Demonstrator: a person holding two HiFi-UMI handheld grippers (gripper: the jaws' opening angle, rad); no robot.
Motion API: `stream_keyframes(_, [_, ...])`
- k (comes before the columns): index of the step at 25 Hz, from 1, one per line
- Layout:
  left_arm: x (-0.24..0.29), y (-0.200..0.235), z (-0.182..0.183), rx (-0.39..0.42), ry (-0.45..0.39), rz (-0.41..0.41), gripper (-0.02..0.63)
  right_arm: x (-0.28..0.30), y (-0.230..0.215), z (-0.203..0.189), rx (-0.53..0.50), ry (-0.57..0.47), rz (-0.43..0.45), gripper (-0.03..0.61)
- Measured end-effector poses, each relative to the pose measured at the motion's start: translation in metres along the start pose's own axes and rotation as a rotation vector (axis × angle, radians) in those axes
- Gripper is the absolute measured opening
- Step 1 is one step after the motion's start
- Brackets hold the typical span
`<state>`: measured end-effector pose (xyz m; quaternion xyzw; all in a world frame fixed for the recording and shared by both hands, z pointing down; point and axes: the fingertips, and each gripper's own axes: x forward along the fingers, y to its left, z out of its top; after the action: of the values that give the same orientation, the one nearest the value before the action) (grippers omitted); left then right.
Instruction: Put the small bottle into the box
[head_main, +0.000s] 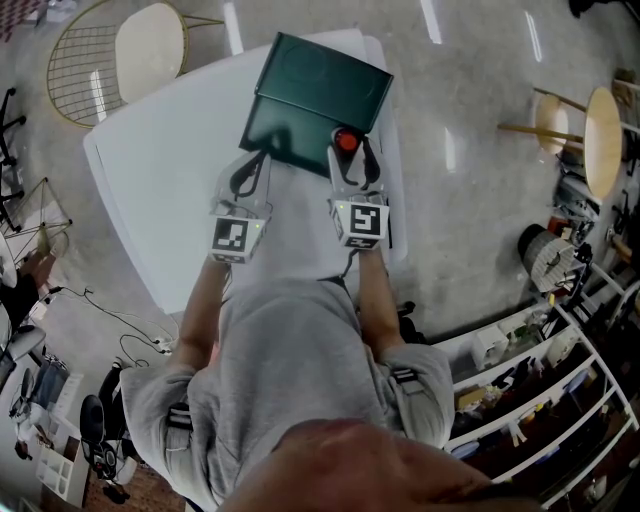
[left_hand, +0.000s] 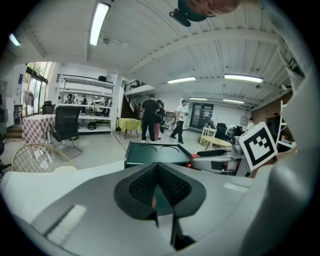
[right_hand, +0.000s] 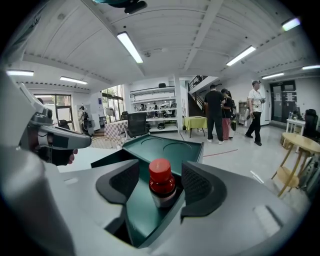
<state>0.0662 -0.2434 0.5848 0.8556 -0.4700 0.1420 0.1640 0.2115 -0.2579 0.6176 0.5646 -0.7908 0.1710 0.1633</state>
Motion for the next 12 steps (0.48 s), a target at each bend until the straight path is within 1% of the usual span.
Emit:
stream_keyframes(8, [-0.016, -0.003, 0.015, 0.012, -0.037, 0.006, 0.011, -0.016, 0.007, 0.012, -0.023, -0.025, -0.008, 0.249])
stream_keyframes(12, [-0.027, -0.006, 0.025, 0.015, -0.063, 0.006, 0.011, -0.027, 0.010, 0.020, -0.028, -0.043, -0.012, 0.225])
